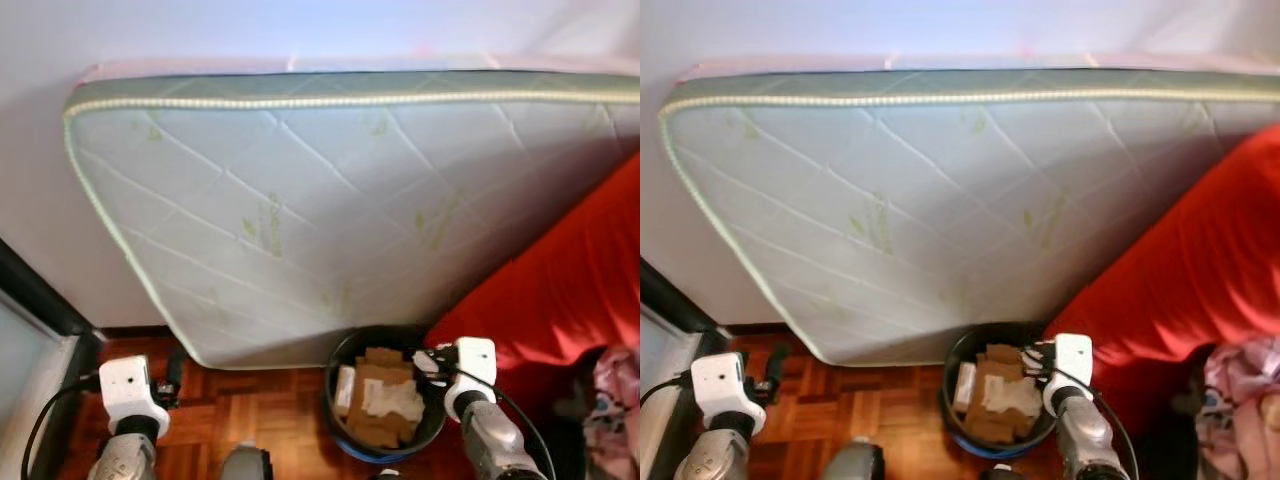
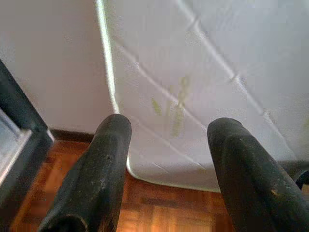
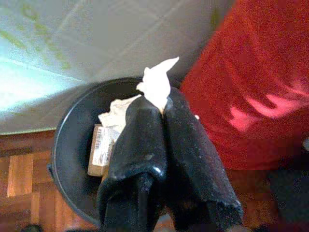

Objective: Clean up the room

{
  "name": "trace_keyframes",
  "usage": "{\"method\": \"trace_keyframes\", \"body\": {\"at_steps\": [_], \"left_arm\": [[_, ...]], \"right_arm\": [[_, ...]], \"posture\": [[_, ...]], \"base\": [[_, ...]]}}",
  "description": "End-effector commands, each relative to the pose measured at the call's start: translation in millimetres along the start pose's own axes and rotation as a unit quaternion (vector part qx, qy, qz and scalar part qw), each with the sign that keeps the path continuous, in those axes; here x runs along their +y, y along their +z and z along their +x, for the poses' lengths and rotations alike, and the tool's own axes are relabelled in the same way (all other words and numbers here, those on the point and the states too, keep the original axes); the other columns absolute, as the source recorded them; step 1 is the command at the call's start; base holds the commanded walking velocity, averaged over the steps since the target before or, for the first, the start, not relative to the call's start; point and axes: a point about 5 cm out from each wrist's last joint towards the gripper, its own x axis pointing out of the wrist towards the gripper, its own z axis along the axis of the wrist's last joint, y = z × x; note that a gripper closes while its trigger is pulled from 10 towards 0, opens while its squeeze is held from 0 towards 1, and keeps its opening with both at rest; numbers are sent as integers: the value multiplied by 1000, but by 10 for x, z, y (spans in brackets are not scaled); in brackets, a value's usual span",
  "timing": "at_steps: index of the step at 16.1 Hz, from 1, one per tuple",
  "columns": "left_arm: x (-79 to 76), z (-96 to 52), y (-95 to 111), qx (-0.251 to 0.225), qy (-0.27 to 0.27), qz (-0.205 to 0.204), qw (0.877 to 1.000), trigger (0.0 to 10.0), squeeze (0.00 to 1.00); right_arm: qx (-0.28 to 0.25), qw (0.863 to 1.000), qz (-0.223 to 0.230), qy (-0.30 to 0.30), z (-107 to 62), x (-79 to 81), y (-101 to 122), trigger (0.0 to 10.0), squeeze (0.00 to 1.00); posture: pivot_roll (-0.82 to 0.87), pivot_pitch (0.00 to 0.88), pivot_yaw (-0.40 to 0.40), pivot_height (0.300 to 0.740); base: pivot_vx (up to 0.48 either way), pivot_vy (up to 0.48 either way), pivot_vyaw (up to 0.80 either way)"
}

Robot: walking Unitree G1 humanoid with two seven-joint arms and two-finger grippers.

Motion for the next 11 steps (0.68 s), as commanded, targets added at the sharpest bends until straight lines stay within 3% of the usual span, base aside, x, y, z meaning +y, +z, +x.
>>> {"method": "trace_keyframes", "body": {"at_steps": [1,5,11], "left_arm": [[47,-34,9,3,2,2,1000,10000,0],[-3,-113,-8,19,-14,3,1000,10000,0],[-189,-80,207,-3,-36,-9,999,10000,0]], "right_arm": [[13,1000,13,4,6,60,-38,10000,0],[71,997,8,12,1,104,-156,10000,0],[84,996,1,18,54,143,-79,10000,0]], "posture": [[161,190,-57,667],[168,223,-39,667],[173,338,-50,667]], "base": [[0,0,0],[0,0,0],[0,0,0]]}}
